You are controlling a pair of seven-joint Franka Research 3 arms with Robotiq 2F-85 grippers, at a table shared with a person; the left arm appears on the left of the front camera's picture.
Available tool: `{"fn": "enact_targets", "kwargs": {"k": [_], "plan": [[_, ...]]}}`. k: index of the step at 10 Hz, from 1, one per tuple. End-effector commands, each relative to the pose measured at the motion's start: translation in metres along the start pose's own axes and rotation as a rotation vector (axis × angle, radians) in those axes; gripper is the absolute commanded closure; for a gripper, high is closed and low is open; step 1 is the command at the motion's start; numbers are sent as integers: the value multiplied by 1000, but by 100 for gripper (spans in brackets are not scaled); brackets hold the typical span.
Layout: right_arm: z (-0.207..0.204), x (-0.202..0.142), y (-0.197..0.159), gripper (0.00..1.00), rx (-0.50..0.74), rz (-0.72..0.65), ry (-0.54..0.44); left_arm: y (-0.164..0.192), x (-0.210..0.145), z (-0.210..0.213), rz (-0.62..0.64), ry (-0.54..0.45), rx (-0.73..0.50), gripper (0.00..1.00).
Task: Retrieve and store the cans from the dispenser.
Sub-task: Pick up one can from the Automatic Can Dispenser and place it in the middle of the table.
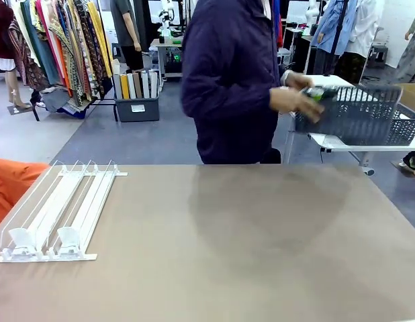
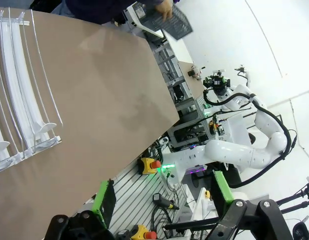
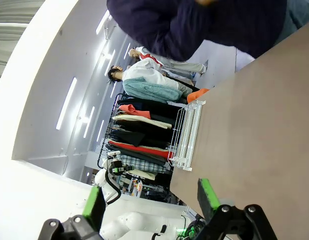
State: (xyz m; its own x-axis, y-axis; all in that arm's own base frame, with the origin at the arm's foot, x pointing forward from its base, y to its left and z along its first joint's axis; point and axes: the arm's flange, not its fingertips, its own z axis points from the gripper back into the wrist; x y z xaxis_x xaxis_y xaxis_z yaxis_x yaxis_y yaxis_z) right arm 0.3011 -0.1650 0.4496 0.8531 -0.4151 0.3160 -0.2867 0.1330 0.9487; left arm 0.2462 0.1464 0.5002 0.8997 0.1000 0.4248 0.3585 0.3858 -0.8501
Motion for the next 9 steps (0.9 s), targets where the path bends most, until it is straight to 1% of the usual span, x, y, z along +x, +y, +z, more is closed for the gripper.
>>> {"fn": "enact_targets", "kwargs": {"k": [1, 9], "plan": [[-2, 3, 3, 0, 10, 6, -8, 0, 2, 0, -21, -10, -13, 0], [-2, 3, 3, 0, 10, 6, -8, 0, 2, 0, -21, -10, -13, 0]]}}
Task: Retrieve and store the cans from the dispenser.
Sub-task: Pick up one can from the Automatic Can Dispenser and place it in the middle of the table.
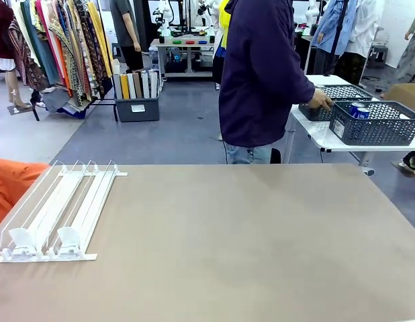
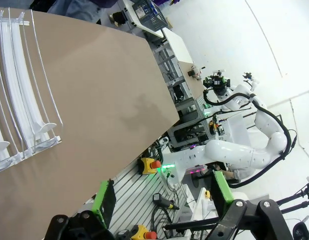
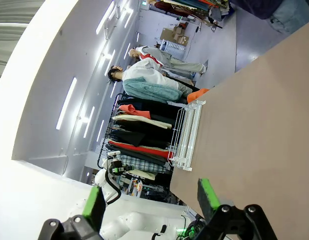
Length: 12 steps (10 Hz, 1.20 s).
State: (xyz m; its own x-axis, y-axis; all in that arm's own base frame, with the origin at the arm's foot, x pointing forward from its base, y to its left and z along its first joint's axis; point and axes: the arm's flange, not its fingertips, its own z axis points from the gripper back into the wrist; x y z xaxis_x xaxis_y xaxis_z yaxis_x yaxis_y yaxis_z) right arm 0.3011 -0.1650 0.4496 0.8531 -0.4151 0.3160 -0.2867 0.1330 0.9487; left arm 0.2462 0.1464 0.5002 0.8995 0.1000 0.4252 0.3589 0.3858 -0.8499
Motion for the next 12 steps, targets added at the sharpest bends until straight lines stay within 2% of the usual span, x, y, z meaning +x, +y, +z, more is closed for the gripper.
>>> {"fn": "enact_targets", "kwargs": {"k": [1, 12], "plan": [[-2, 3, 3, 0, 10, 6, -8, 0, 2, -1, -20, -10, -13, 0], [-2, 3, 3, 0, 10, 6, -8, 0, 2, -1, -20, -10, -13, 0]]}}
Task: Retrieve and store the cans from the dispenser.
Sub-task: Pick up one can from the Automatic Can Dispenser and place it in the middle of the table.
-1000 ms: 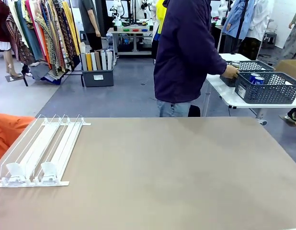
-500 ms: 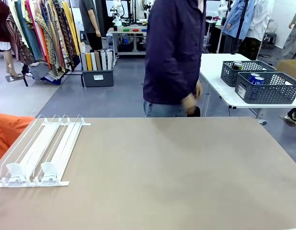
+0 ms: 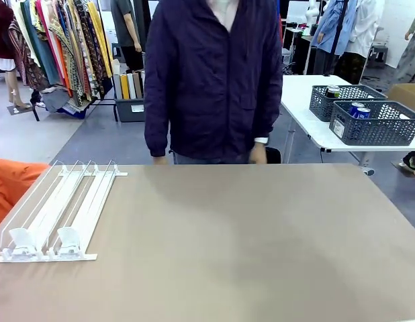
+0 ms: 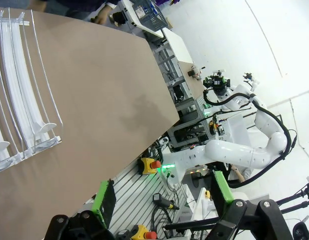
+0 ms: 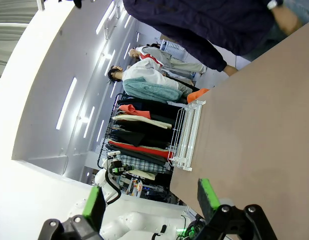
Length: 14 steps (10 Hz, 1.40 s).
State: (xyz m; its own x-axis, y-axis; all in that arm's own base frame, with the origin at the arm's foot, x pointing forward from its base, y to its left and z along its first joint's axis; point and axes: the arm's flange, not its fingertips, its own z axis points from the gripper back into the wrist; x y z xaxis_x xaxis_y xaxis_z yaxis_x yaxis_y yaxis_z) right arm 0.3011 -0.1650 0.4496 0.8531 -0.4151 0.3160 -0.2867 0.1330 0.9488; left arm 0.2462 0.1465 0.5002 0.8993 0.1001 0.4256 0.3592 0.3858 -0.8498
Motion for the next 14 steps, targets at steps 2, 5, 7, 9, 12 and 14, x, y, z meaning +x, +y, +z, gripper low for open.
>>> {"fn": "enact_targets", "kwargs": {"k": [2, 5, 7, 9, 12, 14], "plan": [[-2, 3, 3, 0, 9, 6, -8, 0, 2, -1, -20, -10, -13, 0], [-2, 3, 3, 0, 9, 6, -8, 0, 2, -1, -20, -10, -13, 0], [-2, 3, 3, 0, 9, 6, -8, 0, 2, -1, -20, -10, -13, 0], [-2, 3, 3, 0, 9, 6, -8, 0, 2, -1, -20, -10, -13, 0], [-2, 3, 3, 0, 9, 6, -8, 0, 2, -1, -20, -10, -13, 0], [-2, 3, 3, 0, 9, 6, -8, 0, 2, -1, -20, -10, -13, 0]]}}
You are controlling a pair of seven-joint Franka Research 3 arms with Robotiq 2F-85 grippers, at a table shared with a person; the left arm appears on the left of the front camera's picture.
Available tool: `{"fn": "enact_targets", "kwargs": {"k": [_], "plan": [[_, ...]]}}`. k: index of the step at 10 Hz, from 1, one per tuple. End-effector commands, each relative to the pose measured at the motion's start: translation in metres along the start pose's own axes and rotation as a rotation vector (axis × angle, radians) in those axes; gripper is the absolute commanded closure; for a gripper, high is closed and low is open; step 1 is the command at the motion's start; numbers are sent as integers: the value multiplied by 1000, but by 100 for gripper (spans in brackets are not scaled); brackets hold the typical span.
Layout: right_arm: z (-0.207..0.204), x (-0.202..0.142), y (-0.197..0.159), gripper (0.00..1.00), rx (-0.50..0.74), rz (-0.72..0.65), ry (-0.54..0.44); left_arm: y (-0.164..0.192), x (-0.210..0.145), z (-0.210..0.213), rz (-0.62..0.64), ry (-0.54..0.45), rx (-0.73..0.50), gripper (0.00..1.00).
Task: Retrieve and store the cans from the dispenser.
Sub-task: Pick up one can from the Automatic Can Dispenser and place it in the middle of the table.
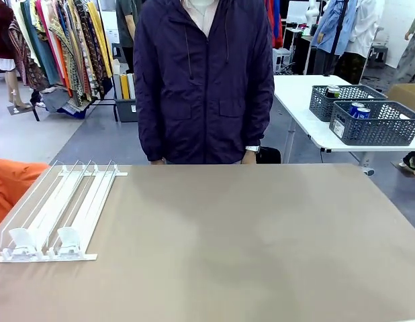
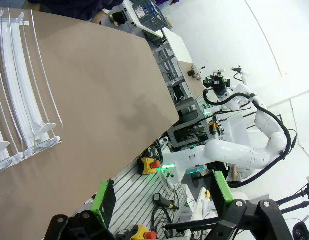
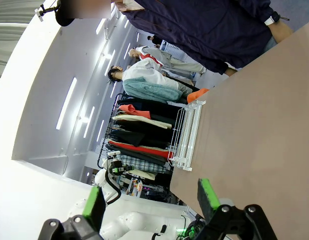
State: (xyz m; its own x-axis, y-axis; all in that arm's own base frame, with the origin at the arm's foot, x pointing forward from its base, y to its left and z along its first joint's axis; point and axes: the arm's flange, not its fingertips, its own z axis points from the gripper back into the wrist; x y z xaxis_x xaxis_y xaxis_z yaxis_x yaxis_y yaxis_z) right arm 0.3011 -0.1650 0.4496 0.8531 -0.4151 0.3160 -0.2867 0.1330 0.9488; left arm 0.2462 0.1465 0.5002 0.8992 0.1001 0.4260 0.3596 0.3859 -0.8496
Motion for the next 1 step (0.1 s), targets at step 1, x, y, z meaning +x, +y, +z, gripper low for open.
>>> {"fn": "enact_targets", "kwargs": {"k": [1], "plan": [[-2, 3, 3, 0, 10, 6, -8, 0, 2, -1, -19, -10, -13, 0]]}}
